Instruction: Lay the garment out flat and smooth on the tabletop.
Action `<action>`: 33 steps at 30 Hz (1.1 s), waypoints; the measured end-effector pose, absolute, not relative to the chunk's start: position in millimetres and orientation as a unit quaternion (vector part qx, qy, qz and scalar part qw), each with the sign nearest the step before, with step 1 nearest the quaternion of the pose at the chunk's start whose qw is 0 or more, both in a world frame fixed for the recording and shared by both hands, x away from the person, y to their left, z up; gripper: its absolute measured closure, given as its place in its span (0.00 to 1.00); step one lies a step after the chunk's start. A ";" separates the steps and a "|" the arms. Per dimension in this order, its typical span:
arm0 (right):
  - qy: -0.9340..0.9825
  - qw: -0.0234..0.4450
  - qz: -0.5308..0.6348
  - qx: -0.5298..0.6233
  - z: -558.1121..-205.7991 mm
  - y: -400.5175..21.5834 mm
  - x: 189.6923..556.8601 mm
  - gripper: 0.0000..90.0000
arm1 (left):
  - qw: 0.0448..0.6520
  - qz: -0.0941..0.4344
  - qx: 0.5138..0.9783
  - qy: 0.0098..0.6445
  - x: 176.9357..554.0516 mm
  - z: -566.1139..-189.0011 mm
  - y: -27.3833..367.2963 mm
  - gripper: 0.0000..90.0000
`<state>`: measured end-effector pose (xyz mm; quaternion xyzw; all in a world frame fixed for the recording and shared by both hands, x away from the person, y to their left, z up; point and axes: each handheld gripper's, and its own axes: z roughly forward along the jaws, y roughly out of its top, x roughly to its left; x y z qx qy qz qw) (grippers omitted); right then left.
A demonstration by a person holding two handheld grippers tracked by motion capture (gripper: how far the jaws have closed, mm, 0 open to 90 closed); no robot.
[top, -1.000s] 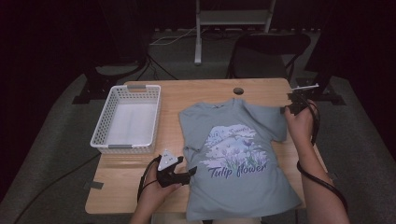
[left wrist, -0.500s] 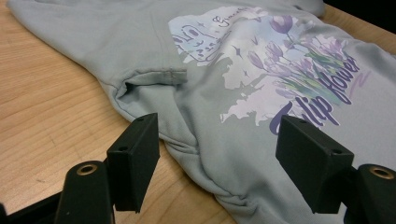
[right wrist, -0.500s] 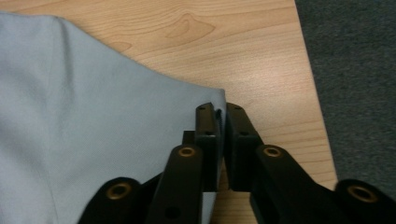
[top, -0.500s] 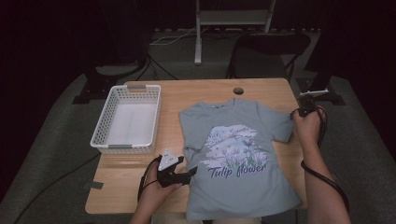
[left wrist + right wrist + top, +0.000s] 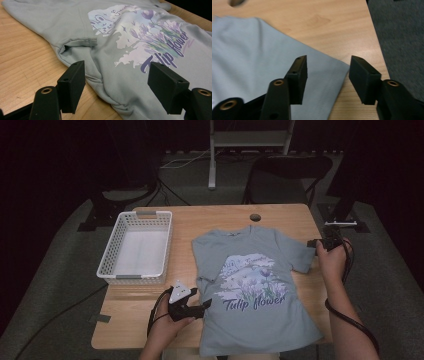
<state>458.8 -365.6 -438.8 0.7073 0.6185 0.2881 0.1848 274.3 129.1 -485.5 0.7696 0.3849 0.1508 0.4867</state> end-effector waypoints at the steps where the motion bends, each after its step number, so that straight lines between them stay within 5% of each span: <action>1: 0.619 0.189 0.300 0.701 -437.1 -365.3 456.2 0.51 | 0.487 0.151 0.769 0.385 274.2 -485.3 128.9 0.35; 18: 0.626 0.238 0.379 0.639 -429.8 -355.8 370.8 0.50 | 0.485 0.152 0.770 0.387 271.1 -482.9 127.6 0.35; 33: 0.614 0.295 0.411 0.605 -456.8 -348.2 287.3 0.47 | 0.477 0.156 0.774 0.387 272.3 -478.0 123.6 0.35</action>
